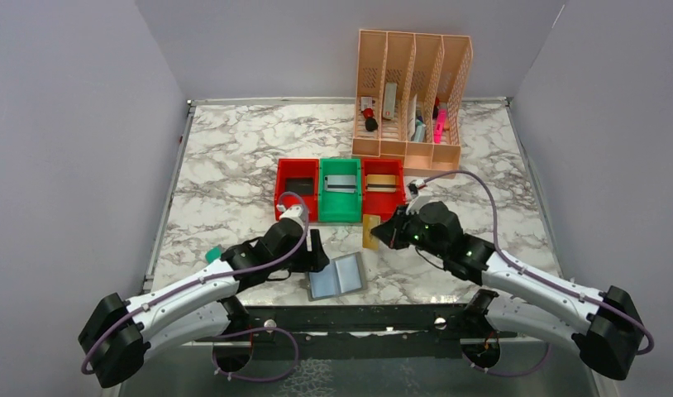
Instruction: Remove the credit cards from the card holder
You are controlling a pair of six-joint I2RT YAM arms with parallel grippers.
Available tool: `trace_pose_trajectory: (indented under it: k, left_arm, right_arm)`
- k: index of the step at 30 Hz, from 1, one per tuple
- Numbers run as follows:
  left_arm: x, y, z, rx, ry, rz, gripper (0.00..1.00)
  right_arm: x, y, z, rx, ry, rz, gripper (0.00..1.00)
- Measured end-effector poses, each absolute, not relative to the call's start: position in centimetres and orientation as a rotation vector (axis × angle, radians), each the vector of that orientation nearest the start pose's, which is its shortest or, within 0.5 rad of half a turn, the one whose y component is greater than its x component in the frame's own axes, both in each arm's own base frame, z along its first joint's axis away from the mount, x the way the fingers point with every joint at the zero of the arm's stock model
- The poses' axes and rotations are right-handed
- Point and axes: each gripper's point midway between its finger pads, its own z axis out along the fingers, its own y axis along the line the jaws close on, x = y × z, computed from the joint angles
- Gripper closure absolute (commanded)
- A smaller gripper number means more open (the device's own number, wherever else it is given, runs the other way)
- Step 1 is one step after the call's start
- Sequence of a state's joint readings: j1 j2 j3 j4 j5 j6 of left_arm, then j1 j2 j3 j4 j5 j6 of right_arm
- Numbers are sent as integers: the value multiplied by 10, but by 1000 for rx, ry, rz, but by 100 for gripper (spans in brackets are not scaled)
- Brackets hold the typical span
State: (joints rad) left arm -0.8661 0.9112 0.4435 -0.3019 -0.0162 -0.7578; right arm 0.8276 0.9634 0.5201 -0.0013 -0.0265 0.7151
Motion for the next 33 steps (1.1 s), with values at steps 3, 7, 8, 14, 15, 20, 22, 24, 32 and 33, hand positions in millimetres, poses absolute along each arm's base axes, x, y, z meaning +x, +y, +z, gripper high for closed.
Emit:
trace_pose_trajectory:
  k: [3,7,8,14,15,20,22,24,32,33]
  left_arm:
    - [155,-204,72,95,2450,-684,14]
    - [161,-189,86,45,2394,-619,4]
    - [163,-186,94,32,2372,-613,2]
    - [182,-187,163,35,2240,-613,1]
    - [185,-188,174,55,2222,-604,1]
    - [205,-191,196,183,2226,-490,1]
    - [215,-184,186,194,2260,-423,1]
    - [224,-168,171,177,2297,-359,1]
    - [233,-109,130,13,2330,-191,1]
    - [230,-105,126,7,2330,-178,1]
  right_arm:
    - [210,246,157,-117,2078,873,99]
    - [229,222,171,-95,1977,708,99]
    - [234,215,171,-95,1960,658,99]
    - [271,181,153,-146,1948,245,99]
    - [277,179,151,-167,1955,201,99]
    - [307,182,156,-238,1962,111,99]
    - [321,187,162,-265,1960,101,99]
    - [332,192,164,-302,1954,99,99]
    - [357,218,140,-645,1948,10,99]
    - [359,217,135,-700,1940,-25,99]
